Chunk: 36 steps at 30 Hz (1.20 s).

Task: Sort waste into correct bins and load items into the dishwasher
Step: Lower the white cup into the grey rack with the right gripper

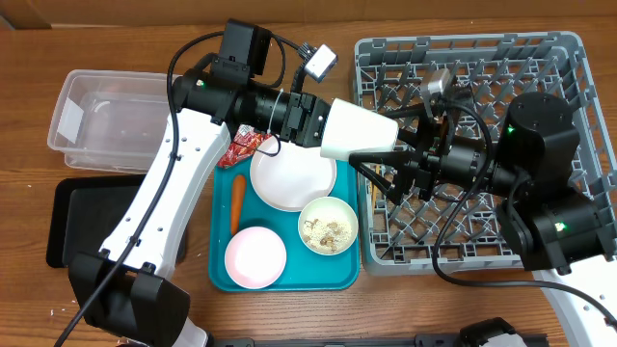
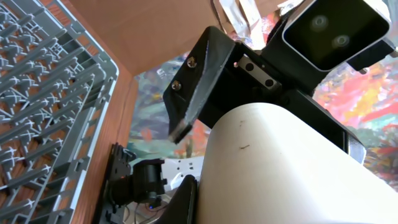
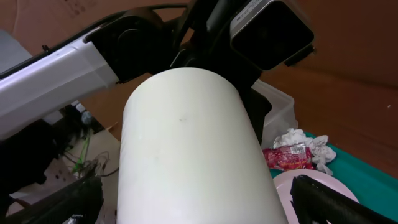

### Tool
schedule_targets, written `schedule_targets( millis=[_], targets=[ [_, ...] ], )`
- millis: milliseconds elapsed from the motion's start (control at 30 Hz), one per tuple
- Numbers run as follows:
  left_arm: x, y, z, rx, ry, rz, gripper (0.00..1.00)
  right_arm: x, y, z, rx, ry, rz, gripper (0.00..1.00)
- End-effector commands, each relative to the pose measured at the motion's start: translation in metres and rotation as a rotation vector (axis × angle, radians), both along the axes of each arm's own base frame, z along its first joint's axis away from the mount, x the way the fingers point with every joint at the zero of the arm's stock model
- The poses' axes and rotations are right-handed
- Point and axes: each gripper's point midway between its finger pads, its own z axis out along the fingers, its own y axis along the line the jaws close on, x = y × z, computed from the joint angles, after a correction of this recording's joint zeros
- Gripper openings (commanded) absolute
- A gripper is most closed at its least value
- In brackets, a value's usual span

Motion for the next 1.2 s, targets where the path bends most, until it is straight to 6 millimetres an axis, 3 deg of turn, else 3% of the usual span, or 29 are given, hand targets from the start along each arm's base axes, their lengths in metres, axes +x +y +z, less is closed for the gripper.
schedule_targets(
  millis=[0, 133, 300, 400, 433, 500, 533, 567, 700, 867, 1033, 1167],
  targets=[
    [-0.007, 0.004, 0.018, -0.047, -0.035, -0.017, 0.04, -0.005, 0.000, 0.012, 0.009, -0.055, 0.026, 1.00],
    [-0.002, 0.003, 0.011, -0.007, -0.048, 0.011, 0.04, -0.014, 0.005, 0.020, 0.043, -0.069, 0.087, 0.91],
    [0.000, 0.002, 0.008, 0.009, -0.054, 0.023, 0.07, -0.016, 0.005, 0.021, 0.058, -0.034, 0.091, 0.71],
    [0.005, 0.002, 0.004, 0.029, -0.069, 0.042, 0.34, -0.013, 0.003, 0.016, 0.045, -0.011, 0.062, 0.68],
    [0.008, 0.002, 0.002, 0.047, -0.073, 0.056, 0.56, -0.009, 0.001, 0.013, 0.033, 0.001, 0.030, 0.66],
    [0.017, 0.001, -0.003, 0.090, -0.084, 0.097, 0.72, -0.001, -0.007, 0.005, 0.000, 0.027, -0.058, 0.62],
    [0.021, 0.001, -0.005, 0.109, -0.088, 0.117, 0.86, 0.003, -0.012, 0.000, -0.019, 0.039, -0.105, 0.62],
    [0.028, 0.001, -0.008, 0.141, -0.098, 0.155, 1.00, 0.009, -0.021, -0.007, -0.051, 0.061, -0.190, 0.62],
    [0.055, 0.009, -0.014, 0.251, -0.151, 0.311, 1.00, 0.019, -0.058, -0.024, -0.118, 0.156, -0.458, 0.61],
    [0.077, 0.029, -0.017, 0.359, -0.207, 0.475, 1.00, 0.018, -0.119, -0.052, -0.205, 0.286, -0.798, 0.59],
    [0.081, 0.048, -0.026, 0.461, -0.193, 0.562, 1.00, -0.002, -0.200, -0.102, -0.301, 0.560, -1.194, 0.54],
    [0.085, 0.066, -0.045, 0.601, -0.191, 0.643, 1.00, -0.018, -0.249, -0.137, -0.393, 0.753, -1.394, 0.54]
  ],
)
